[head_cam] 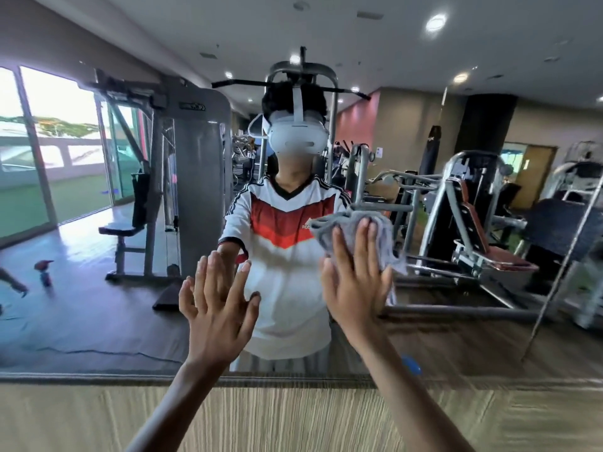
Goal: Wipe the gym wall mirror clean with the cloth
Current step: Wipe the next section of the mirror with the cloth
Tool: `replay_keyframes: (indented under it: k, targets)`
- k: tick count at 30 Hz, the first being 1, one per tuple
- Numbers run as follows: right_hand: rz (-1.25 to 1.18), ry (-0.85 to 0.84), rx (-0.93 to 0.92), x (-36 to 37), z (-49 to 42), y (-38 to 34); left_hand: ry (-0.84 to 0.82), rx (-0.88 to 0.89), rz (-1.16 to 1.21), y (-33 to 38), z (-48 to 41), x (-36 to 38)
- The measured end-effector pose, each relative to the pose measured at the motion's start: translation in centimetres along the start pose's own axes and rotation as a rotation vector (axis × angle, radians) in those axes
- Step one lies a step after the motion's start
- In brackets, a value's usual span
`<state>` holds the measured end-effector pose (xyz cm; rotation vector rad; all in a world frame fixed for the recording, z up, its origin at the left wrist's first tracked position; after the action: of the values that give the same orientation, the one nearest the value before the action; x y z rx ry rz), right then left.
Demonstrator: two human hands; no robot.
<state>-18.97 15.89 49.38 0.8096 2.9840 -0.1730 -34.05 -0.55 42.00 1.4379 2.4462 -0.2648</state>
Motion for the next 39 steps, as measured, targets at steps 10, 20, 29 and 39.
replay_keyframes:
  k: [10, 20, 29, 39]
  targets:
    - [0.046, -0.212, -0.467, -0.6, 5.9, -1.3, -0.001, -0.072, 0.009, -6.7, 1.9, -2.1]
    - [-0.04, -0.161, -0.313, 2.6, 3.8, -14.5, -0.038, -0.171, 0.036, -9.9, 3.2, -3.1]
    - [0.027, -0.161, -0.26, 1.7, 4.6, -9.1, -0.165, -0.308, 0.171, -16.3, 5.0, -5.4]
    - [-0.034, -0.304, -0.684, 5.2, 10.4, -20.7, -0.18, -0.371, 0.173, -21.0, 6.8, -7.0]
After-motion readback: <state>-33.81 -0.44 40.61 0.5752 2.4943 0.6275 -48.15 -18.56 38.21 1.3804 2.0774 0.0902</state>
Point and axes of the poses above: each hand's wrist, its own z-axis away from the middle knuckle, its own x-axis out of the palm, y = z × x, the point moved 3 cm from there along -z, towards the middle knuckle, and after that the axes turned 8 degrees about x, right-handed, at the moved point
